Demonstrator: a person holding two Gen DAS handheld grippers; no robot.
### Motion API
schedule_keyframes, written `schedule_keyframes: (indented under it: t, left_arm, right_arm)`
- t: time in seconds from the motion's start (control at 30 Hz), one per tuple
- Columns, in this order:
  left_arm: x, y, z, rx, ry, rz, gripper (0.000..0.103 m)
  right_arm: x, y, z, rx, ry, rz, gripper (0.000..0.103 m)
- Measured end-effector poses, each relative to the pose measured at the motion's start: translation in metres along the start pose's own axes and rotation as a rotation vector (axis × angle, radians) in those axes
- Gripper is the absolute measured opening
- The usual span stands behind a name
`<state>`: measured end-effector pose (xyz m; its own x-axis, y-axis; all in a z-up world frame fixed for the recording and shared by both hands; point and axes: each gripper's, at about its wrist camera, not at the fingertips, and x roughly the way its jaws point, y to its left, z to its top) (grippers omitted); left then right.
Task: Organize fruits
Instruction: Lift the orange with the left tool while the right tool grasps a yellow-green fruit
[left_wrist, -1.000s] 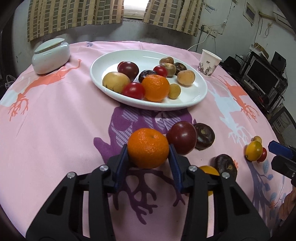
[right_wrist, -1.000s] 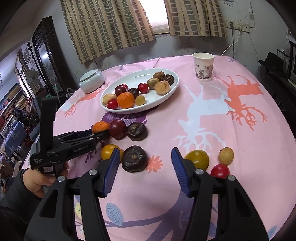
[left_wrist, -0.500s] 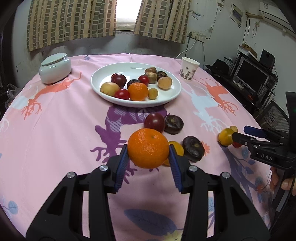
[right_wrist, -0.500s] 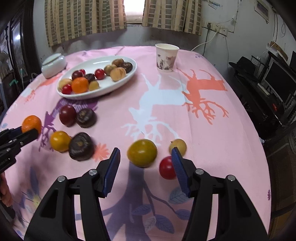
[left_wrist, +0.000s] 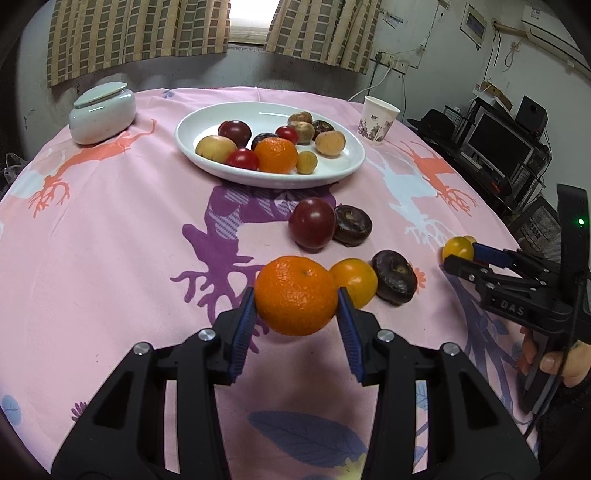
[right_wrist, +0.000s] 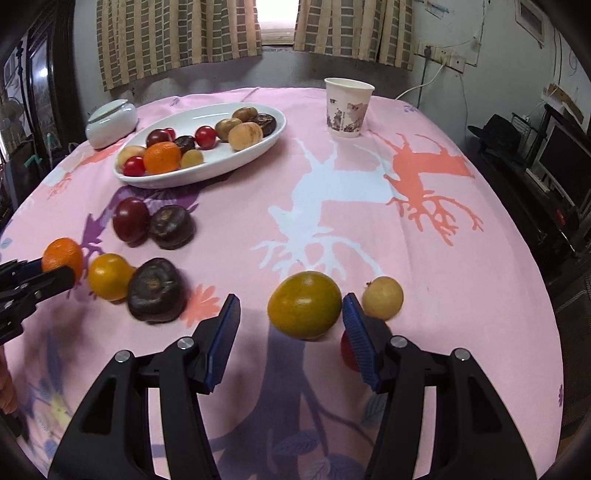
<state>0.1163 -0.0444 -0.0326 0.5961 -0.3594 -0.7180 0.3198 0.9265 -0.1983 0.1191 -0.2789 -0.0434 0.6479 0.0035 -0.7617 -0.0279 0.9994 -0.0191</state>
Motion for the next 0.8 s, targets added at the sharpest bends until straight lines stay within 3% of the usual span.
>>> schedule_keyframes:
  t: [0.07, 0.1, 0.63, 0.8]
  left_arm:
    - [0.000, -0.001, 0.000, 0.004, 0.001, 0.002, 0.044]
    - [0.000, -0.001, -0.001, 0.006, -0.002, 0.003, 0.044]
    - [0.007, 0.005, -0.003, -0.018, 0.007, 0.010, 0.044]
    - [0.001, 0.009, 0.000, -0.042, -0.022, -0.001, 0.044]
  right_arm:
    - [0.002, -0.002, 0.002, 0.020, -0.011, -0.003, 0.052]
    - [0.003, -0.002, 0.003, 0.013, -0.007, -0.015, 0.042]
    - [0.014, 0.002, 0.006, 0.014, -0.012, 0.021, 0.042]
    - [-0.008, 0.007, 0.007, 0.038, -0.077, 0.120, 0.042]
